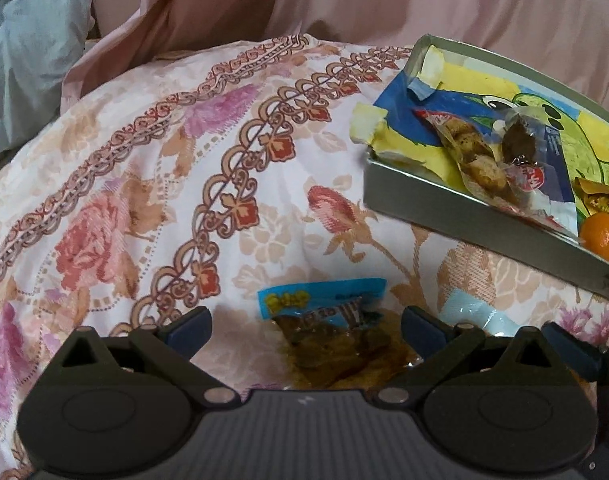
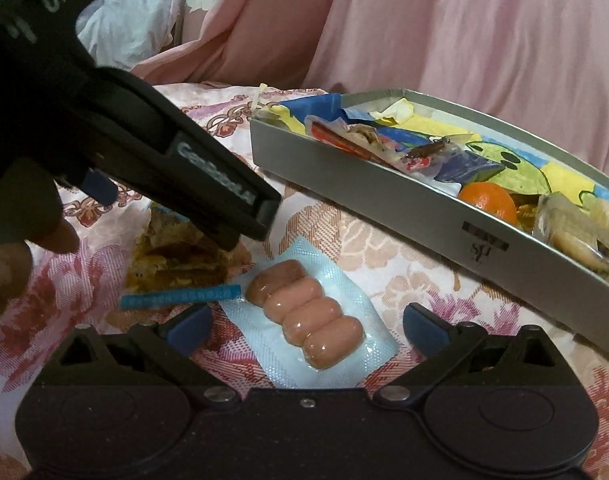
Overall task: Organize snacks
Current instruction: 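Grasp the candied snack bag with the left gripper while the right grasps the sausage pack, then lift the candied snack bag and sausage pack and carry them over the tray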
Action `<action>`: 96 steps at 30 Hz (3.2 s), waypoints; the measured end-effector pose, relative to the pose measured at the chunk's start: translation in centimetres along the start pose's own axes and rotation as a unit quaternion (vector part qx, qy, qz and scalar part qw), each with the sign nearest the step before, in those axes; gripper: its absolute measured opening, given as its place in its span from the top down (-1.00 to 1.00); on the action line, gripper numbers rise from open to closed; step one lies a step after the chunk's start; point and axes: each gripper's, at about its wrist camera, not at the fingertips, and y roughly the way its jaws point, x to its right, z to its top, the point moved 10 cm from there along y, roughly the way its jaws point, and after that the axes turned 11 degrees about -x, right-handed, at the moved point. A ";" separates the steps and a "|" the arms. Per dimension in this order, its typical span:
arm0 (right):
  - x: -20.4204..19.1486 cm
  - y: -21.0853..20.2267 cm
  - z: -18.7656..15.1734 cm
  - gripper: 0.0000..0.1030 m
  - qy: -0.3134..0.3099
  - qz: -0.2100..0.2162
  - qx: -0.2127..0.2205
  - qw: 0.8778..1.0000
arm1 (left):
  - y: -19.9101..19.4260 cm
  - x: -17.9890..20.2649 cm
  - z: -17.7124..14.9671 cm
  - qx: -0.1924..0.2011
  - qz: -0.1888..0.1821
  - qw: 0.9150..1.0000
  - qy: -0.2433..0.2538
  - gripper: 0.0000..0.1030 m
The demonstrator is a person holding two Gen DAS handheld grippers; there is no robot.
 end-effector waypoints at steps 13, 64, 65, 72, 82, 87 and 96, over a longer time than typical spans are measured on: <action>0.3 -0.7 -0.4 -0.48 0.001 0.022 -0.011 1.000 | 0.4 -0.6 -1.0 -0.036 0.000 0.999 -0.011 -0.57; -2.9 -8.9 -8.2 -0.10 0.124 -0.037 -0.119 0.984 | -3.9 -2.9 -9.6 -0.033 -0.060 0.985 0.160 -0.27; -2.8 -8.8 -8.2 -0.14 0.126 -0.040 -0.118 0.984 | -4.0 -2.9 -9.6 -0.033 -0.060 0.985 0.161 -0.27; -2.3 -7.8 -7.8 -0.40 0.147 -0.043 -0.101 0.983 | -3.8 -2.7 -9.6 -0.029 -0.060 0.984 0.167 -0.30; -1.8 -6.5 -7.1 -0.66 0.142 -0.054 -0.084 0.985 | -3.7 -2.5 -9.7 -0.018 -0.054 0.982 0.179 -0.31; -1.8 -6.1 -7.1 -0.62 0.142 -0.057 -0.073 0.986 | -3.8 -2.6 -9.7 -0.013 -0.052 0.982 0.183 -0.30; -2.4 -6.5 -6.9 -0.19 0.139 -0.053 -0.069 0.986 | -4.4 -2.6 -9.9 -0.012 -0.044 0.983 0.180 -0.13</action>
